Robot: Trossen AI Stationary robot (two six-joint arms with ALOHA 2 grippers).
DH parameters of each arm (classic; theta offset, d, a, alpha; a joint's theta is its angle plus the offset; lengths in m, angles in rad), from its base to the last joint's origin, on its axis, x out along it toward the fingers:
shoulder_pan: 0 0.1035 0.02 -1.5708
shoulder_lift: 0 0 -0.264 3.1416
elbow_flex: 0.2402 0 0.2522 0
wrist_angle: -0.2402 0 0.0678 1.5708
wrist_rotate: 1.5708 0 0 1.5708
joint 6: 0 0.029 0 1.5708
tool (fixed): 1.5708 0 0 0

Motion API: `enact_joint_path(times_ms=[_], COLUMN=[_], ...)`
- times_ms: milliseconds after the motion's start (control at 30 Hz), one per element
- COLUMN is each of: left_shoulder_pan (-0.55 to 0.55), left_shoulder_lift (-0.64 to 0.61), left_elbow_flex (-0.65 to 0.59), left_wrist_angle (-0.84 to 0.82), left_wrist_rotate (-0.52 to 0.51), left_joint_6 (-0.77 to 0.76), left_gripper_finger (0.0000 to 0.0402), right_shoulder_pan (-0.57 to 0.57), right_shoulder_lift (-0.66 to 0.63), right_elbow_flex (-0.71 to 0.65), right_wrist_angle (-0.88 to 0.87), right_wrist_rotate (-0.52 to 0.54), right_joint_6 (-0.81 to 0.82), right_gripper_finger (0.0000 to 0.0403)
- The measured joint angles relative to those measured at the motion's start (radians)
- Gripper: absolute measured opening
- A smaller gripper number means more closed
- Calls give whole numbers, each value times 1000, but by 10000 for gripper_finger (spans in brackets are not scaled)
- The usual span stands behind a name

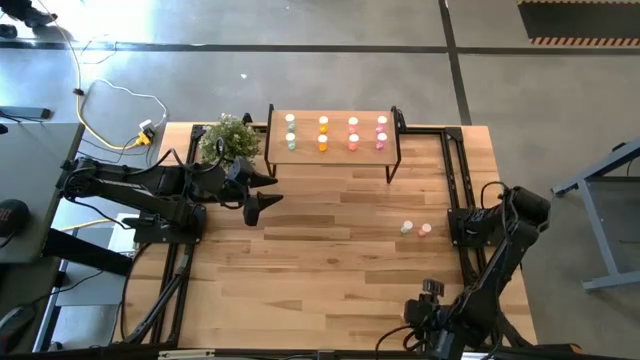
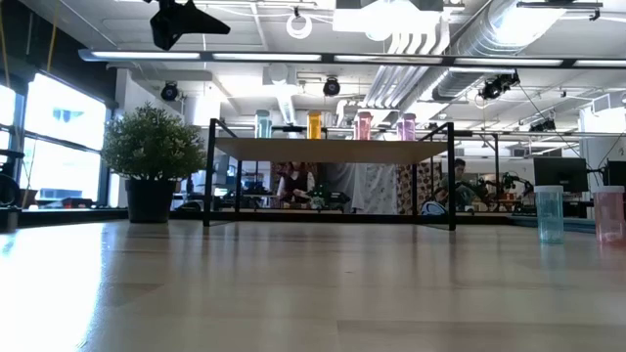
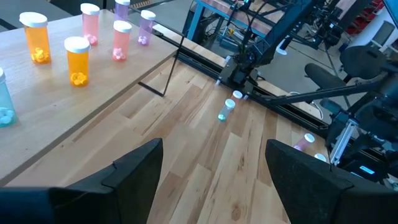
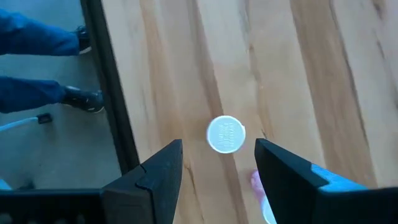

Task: Pick and place medicine bottles onto shelf by color
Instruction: Put the yellow pill bottle on the shelf aligned with the other yellow pill bottles

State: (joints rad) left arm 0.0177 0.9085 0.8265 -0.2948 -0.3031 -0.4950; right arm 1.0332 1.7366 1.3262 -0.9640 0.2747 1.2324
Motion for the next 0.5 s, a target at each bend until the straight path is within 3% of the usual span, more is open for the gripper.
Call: enact_joint_path(times_ms=[267,500], left_shoulder_pan=[0,0], left_shoulder_lift=[0,0], left_elbow_flex=[0,0], left_wrist_angle=[0,0], left_wrist_rotate=[0,0], left_joint_6=[0,-9], left_gripper_finger=[275,275], right_shoulder_pan=[1,1], right_shoulder_lift=[-96,-349], right_elbow_flex=[-23,-339], right_wrist_angle=[-70,176], right_wrist_rotate=[107,85], right_joint_6=[55,151], right_gripper_finger=[193,193])
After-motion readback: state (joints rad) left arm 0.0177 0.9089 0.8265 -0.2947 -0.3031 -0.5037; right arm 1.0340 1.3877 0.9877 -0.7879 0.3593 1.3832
